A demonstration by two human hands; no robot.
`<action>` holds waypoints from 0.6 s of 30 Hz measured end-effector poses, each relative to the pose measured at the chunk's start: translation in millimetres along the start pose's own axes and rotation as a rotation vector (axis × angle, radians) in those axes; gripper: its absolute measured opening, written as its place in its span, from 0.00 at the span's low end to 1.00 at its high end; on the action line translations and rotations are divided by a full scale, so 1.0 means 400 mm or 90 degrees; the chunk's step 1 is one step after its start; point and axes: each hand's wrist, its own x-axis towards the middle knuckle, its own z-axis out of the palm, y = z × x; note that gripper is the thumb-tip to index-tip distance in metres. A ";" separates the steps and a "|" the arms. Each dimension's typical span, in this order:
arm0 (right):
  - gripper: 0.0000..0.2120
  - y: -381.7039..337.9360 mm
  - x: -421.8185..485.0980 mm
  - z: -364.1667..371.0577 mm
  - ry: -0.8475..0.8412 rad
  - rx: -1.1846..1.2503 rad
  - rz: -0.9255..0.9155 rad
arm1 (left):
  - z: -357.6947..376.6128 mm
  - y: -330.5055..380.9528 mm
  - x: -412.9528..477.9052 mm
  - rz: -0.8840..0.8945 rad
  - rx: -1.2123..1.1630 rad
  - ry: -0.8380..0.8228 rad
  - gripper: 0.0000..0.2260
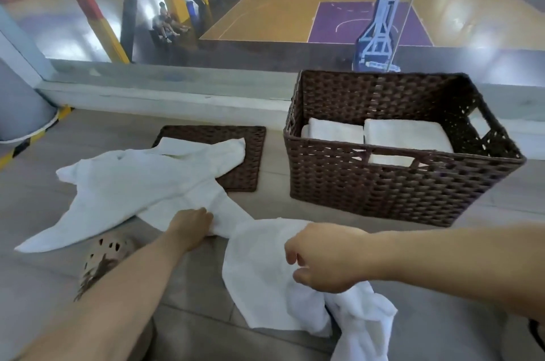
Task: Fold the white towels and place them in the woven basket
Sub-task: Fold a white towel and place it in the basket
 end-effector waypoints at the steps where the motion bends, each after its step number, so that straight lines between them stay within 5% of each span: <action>1: 0.19 -0.005 -0.005 0.004 0.002 -0.003 0.000 | -0.017 -0.010 0.002 -0.004 -0.016 0.015 0.16; 9: 0.16 0.036 -0.060 -0.041 0.127 -0.040 0.054 | -0.475 -0.319 -0.137 -0.191 -0.375 0.382 0.02; 11: 0.12 0.050 -0.089 -0.072 0.190 -0.040 0.081 | -0.595 -0.375 -0.219 -0.230 -0.582 0.481 0.08; 14: 0.10 0.056 -0.140 -0.126 0.277 -0.036 0.109 | -0.725 -0.355 -0.348 -0.141 -0.868 0.484 0.13; 18: 0.13 0.052 -0.210 -0.193 0.425 0.026 0.140 | -0.819 -0.274 -0.480 -0.035 -0.885 0.579 0.14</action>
